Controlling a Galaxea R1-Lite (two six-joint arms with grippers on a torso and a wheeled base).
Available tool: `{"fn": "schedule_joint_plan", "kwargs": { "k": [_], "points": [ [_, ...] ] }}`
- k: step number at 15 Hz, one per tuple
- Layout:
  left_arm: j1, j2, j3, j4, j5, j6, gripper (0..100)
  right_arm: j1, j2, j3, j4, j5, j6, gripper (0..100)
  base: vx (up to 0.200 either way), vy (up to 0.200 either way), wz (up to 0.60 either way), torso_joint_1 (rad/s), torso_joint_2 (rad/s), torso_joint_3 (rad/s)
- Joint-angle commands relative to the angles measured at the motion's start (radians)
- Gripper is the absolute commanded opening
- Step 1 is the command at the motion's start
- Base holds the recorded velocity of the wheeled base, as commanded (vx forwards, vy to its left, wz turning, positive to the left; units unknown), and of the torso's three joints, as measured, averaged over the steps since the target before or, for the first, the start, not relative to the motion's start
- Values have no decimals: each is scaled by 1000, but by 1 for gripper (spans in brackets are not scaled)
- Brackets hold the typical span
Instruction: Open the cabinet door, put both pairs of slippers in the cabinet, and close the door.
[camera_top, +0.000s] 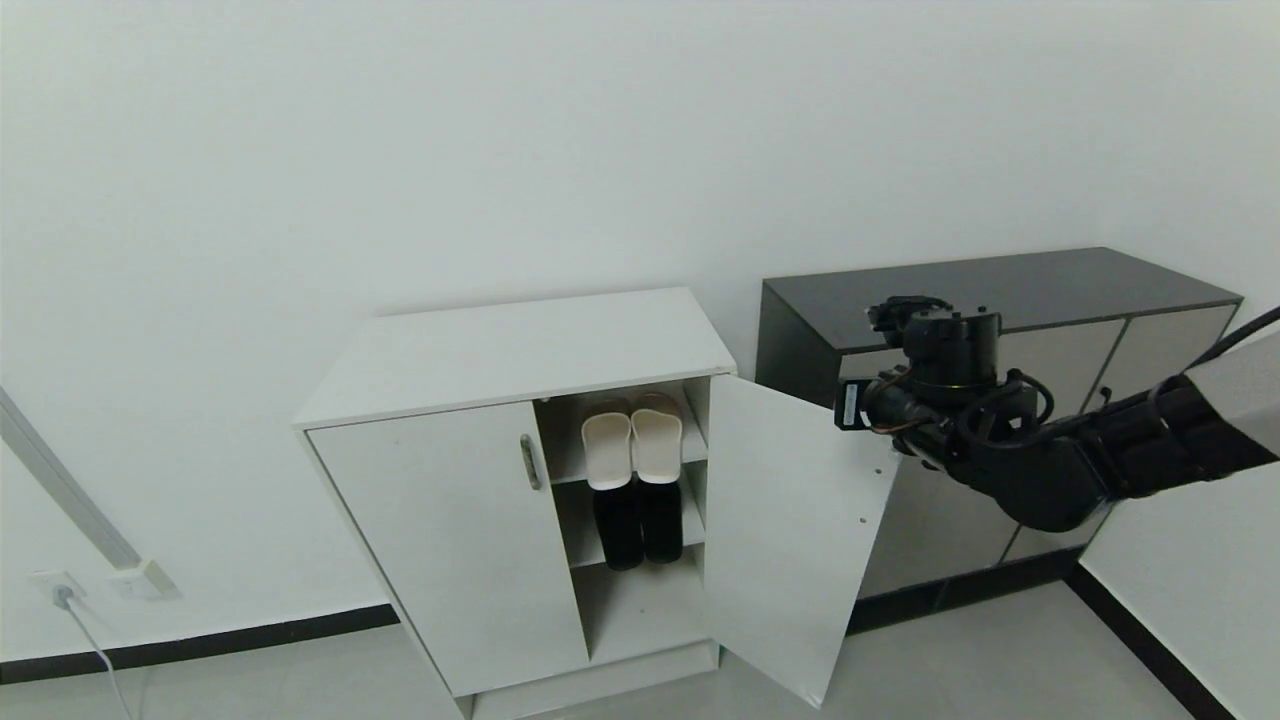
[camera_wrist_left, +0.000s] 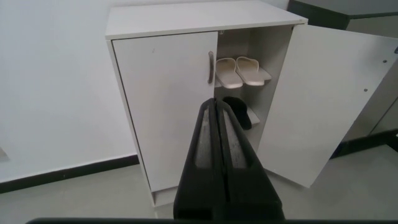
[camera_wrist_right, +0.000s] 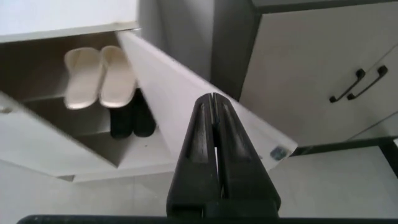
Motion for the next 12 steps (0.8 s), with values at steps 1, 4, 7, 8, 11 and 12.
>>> {"fn": "schedule_joint_plan", "kwargs": {
  "k": [1,4,7,8,11,12],
  "points": [
    [0,1,0,0,0,0,0,-33,99,-72,-1,14,3,0,0,0,0,0,0,0],
    [0,1,0,0,0,2,0,-45,152,-114,-1,25,5,0,0,0,0,0,0,0],
    [0,1,0,0,-2,2,0,-59,181,-141,-4,27,5,0,0,0,0,0,0,0],
    [0,1,0,0,0,2,0,-59,185,-143,-4,30,5,0,0,0,0,0,0,0],
    [0,1,0,0,-2,2,0,-67,198,-144,-4,30,5,0,0,0,0,0,0,0],
    [0,1,0,0,0,2,0,-70,201,-144,-5,30,5,0,0,0,0,0,0,0]
  ]
}}
